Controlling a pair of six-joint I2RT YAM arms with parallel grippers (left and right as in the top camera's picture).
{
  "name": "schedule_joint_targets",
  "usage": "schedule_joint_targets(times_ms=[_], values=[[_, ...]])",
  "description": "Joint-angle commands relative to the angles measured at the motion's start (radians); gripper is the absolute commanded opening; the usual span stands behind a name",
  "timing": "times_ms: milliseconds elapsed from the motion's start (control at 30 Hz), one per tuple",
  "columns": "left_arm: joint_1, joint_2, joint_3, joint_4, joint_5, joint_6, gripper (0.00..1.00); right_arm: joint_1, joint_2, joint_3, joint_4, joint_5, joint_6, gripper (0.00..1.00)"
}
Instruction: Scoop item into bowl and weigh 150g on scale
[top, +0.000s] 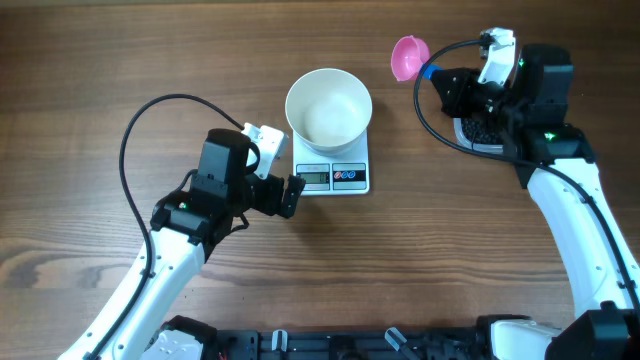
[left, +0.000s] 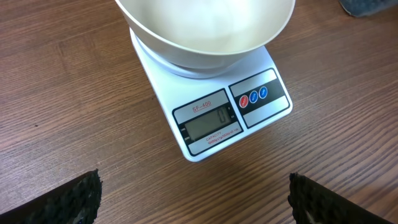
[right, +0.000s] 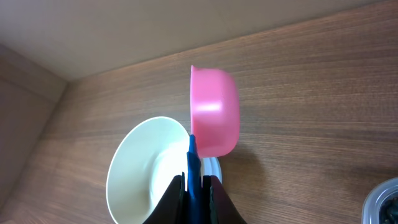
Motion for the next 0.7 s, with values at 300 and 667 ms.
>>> schedule_joint_targets(times_ms=[300, 667], values=[[0.008, -0.017, -0.012, 0.034, 0.005, 0.021, 1.0, -0.004, 0.004, 0.019, -0.019, 0.018, -0.02, 0.04], [0.008, -0.017, -0.012, 0.035, 0.001, 0.024, 1.0, -0.004, 0.004, 0.019, -0.02, 0.018, -0.019, 0.04]])
